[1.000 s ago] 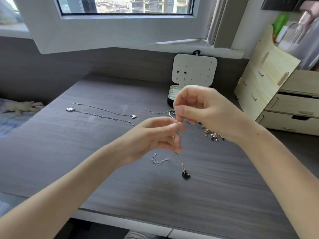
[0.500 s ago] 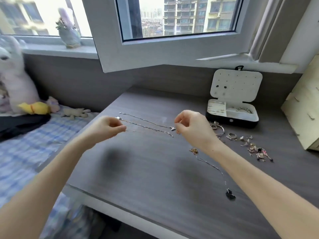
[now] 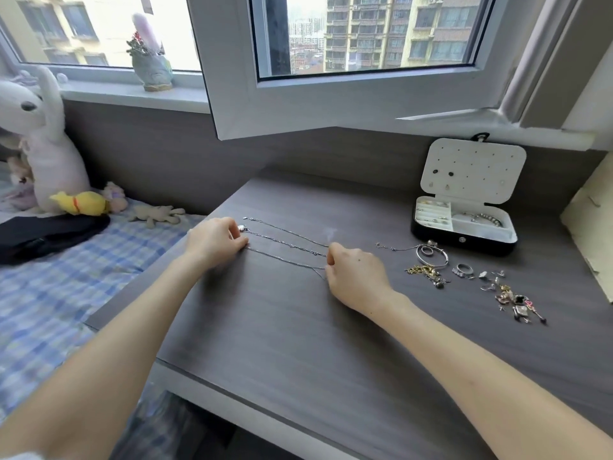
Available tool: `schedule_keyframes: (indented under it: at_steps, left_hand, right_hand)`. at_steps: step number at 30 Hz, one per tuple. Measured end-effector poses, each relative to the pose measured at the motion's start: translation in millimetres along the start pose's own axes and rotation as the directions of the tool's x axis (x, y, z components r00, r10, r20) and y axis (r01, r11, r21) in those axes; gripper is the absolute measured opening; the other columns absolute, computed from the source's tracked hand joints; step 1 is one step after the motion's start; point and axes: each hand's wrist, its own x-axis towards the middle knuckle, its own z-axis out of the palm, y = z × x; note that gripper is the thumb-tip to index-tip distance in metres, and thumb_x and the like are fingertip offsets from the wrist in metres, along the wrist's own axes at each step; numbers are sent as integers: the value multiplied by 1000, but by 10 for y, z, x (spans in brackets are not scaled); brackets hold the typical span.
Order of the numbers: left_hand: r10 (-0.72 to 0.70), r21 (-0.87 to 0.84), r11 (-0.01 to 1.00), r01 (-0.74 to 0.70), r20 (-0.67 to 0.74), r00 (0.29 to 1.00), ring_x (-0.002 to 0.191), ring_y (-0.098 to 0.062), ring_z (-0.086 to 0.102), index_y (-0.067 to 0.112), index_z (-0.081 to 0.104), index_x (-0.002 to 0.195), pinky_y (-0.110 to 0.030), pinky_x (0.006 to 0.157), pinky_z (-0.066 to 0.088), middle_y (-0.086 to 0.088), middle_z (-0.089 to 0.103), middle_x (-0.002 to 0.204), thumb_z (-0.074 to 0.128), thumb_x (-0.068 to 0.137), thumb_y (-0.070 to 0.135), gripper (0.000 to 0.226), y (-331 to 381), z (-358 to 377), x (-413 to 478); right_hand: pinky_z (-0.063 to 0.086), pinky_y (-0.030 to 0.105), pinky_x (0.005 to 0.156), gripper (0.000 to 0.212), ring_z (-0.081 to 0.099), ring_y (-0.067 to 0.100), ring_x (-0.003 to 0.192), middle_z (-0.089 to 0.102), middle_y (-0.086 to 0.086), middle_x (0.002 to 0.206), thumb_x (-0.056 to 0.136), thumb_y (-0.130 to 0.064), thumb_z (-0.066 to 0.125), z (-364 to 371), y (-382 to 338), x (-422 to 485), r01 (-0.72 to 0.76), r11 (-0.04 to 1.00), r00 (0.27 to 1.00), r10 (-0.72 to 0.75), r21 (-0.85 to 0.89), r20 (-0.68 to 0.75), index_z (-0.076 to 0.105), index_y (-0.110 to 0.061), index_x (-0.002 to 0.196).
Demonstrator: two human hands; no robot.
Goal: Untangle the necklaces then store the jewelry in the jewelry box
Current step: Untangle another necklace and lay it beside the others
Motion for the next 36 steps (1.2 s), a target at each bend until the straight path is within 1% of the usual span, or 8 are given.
schedule_keyframes:
  at_steps: [3,7,13,18,24,31,34,36]
  left_hand:
    - [19,68,998,-14,-74,997,108,-31,51,18,65,90,-37,90,37,-9,58,105,58,87,33,17,10,12,-28]
    - [147,-4,989,-149,-152,977,98,-28,55,16,69,86,-34,79,39,-6,62,96,58,86,28,16,277,-34,-177]
    - [507,-299,839,-454,133,851,79,-11,52,26,65,77,-23,68,39,12,54,82,64,85,28,8,1194,5,-770]
    - [666,-305,743,-596,244,705,87,-14,52,22,67,98,-24,73,39,6,54,94,65,85,32,17,1667,268,-989]
    - [628,-281,775,-566,239,741,79,-14,47,17,63,95,-20,66,29,3,51,91,66,85,25,13,1772,392,-933]
    - [576,-309,813,-494,295,763,77,-20,54,14,60,85,-26,65,37,-2,61,84,61,89,18,6,1777,355,-872]
    - [518,-518,798,-308,329,789,73,-17,61,14,55,78,-30,73,47,-8,68,86,59,90,11,12,1747,276,-864]
    - [490,-750,660,-46,383,783,69,-11,64,10,51,78,-28,72,51,-12,69,87,54,93,6,15,1728,214,-887]
  right_hand:
    - [37,33,69,20,58,33,97,65,9,106,97,-27,42,-122,84,-98,14,1000,1000,-13,25,-26,52,-13,108]
    - [43,32,73,13,58,25,88,64,0,87,92,-22,49,-427,411,-346,-23,989,1000,26,149,-16,61,-15,94]
    - [36,13,57,12,52,3,67,57,-15,69,89,-28,59,-827,957,-821,-163,970,974,129,183,183,62,-24,77]
    - [39,19,62,24,52,0,70,59,-12,75,80,-51,64,-828,1004,-1213,-220,966,950,181,134,253,63,-27,79]
    - [40,21,68,38,52,7,83,55,-12,87,74,-60,65,-803,803,-1469,-233,970,935,205,65,288,56,-25,87]
    - [35,18,70,17,47,5,84,53,-13,90,88,-40,60,-810,843,-1564,-211,973,929,169,97,328,51,-28,79]
    - [36,16,63,21,47,0,71,54,-11,80,87,-36,62,-833,915,-1566,-236,957,934,175,169,312,49,-30,72]
    - [46,20,64,18,54,4,66,60,-7,76,88,-29,62,-878,951,-1551,-265,924,935,175,278,309,52,-25,73]
